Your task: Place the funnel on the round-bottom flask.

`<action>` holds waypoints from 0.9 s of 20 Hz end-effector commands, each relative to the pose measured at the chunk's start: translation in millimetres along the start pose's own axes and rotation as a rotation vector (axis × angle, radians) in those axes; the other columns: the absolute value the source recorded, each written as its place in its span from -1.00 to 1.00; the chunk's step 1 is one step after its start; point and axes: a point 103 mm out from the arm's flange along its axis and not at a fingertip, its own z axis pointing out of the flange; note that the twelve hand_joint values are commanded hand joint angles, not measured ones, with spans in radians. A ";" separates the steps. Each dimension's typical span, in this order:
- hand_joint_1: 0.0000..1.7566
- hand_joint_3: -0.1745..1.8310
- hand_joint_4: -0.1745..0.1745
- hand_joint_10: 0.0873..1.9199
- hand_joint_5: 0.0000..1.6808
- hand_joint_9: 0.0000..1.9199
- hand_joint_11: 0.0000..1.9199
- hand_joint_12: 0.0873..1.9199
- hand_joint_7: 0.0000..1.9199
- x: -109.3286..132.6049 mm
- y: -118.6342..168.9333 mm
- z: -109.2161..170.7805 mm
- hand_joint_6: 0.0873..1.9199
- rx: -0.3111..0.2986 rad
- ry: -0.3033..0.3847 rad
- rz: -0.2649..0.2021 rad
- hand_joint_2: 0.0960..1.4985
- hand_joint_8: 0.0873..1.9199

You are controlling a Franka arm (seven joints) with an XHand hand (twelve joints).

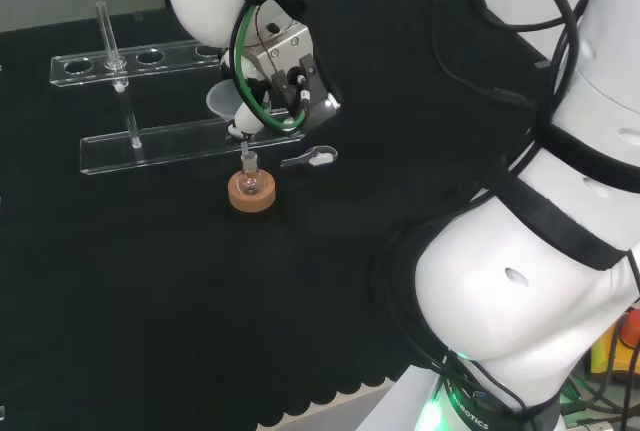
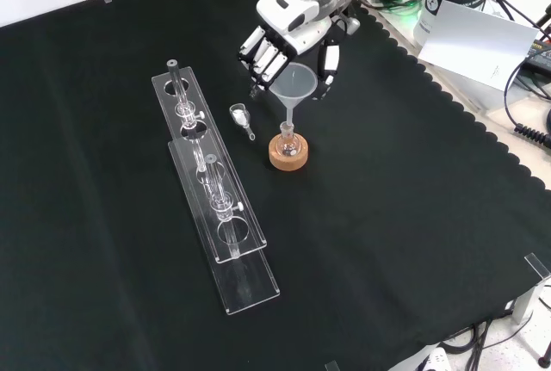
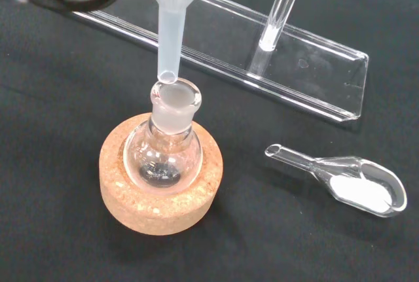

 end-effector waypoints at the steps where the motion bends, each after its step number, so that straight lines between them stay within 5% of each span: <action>1: -0.12 -0.29 -0.39 -0.27 -0.42 -0.19 -0.65 0.35 -0.49 0.4 2.7 1.5 -0.90 0.009 0.005 -0.001 -0.19 -0.09; 18: -0.12 -0.28 -0.40 -0.27 -0.42 -0.19 -0.64 0.34 -0.49 -6.5 3.7 12.0 -0.88 0.019 -0.006 0.008 -0.19 -0.09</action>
